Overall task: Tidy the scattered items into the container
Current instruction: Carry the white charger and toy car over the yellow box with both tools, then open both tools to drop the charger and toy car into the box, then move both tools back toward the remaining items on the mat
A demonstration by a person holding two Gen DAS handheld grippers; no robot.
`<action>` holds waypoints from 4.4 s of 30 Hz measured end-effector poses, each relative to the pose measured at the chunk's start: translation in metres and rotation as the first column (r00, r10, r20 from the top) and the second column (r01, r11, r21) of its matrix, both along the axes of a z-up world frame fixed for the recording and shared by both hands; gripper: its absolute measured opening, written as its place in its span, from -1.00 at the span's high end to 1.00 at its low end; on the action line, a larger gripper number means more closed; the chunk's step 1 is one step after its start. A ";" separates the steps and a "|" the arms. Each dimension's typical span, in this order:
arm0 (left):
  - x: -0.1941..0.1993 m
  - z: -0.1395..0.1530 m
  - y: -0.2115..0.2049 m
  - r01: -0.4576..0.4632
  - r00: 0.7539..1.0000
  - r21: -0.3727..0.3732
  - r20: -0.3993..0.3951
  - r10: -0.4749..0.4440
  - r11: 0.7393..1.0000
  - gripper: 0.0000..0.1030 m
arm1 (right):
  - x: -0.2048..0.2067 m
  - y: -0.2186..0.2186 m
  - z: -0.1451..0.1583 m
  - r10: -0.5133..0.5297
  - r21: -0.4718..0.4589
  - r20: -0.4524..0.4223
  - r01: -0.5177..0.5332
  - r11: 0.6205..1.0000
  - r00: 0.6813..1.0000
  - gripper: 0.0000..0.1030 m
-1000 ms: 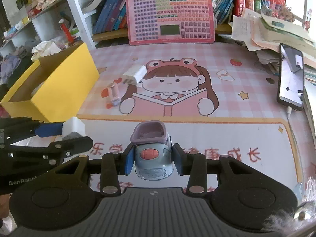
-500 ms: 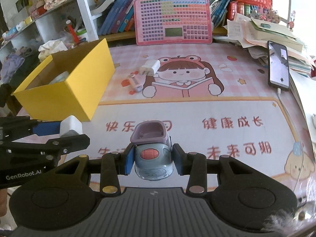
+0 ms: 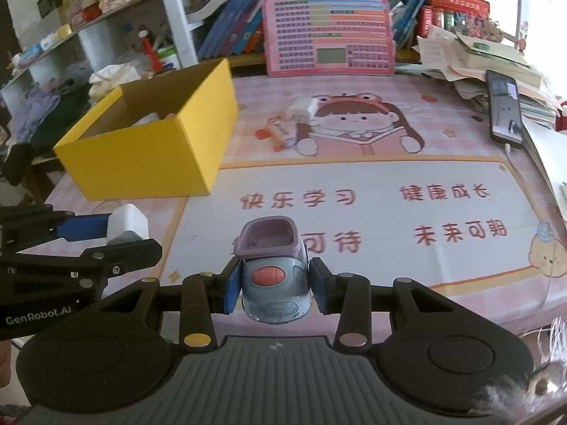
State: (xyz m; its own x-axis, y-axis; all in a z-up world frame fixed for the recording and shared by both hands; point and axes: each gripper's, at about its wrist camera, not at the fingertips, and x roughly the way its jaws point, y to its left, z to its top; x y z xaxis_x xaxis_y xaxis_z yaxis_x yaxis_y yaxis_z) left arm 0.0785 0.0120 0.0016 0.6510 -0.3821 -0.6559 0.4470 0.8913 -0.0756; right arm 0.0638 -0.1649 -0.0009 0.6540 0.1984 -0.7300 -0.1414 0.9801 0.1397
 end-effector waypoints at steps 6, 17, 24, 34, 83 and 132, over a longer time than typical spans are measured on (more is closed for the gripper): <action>-0.010 -0.002 0.026 -0.042 0.999 -0.012 -0.008 0.042 0.999 0.13 | -0.003 0.026 -0.001 0.055 -0.012 -0.006 -0.055 0.998 0.998 0.26; -0.019 -0.003 0.064 -0.130 0.992 -0.021 -0.002 0.130 0.991 0.13 | 0.001 0.071 0.001 0.161 -0.029 -0.002 -0.161 0.987 0.987 0.26; -0.020 -0.002 0.089 -0.195 0.981 -0.026 0.003 0.196 0.980 0.13 | 0.007 0.098 0.002 0.230 -0.037 0.003 -0.229 0.973 0.973 0.26; -0.012 0.004 0.108 -0.250 0.968 -0.051 0.019 0.252 0.967 0.13 | 0.019 0.124 0.010 0.316 -0.070 0.038 -0.313 0.947 0.948 0.26; 0.276 -0.008 0.123 -0.336 0.937 0.144 -0.053 0.346 0.931 0.12 | 0.297 0.214 -0.010 0.661 -0.329 -0.069 -0.642 0.692 0.748 0.25; 0.033 0.053 0.124 -0.408 0.895 -0.002 0.195 0.401 0.913 -0.79 | 0.083 0.115 0.052 0.298 -0.163 0.284 -0.260 0.952 0.912 -0.76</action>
State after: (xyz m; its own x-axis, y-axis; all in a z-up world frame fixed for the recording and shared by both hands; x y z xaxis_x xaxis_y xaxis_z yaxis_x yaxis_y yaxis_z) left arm 0.1119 0.1356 0.0549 0.8558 -0.0369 -0.5160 0.0499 0.9987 0.0114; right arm 0.1464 -0.0494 0.0510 0.7772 0.3284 -0.5367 -0.4279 0.9012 -0.0683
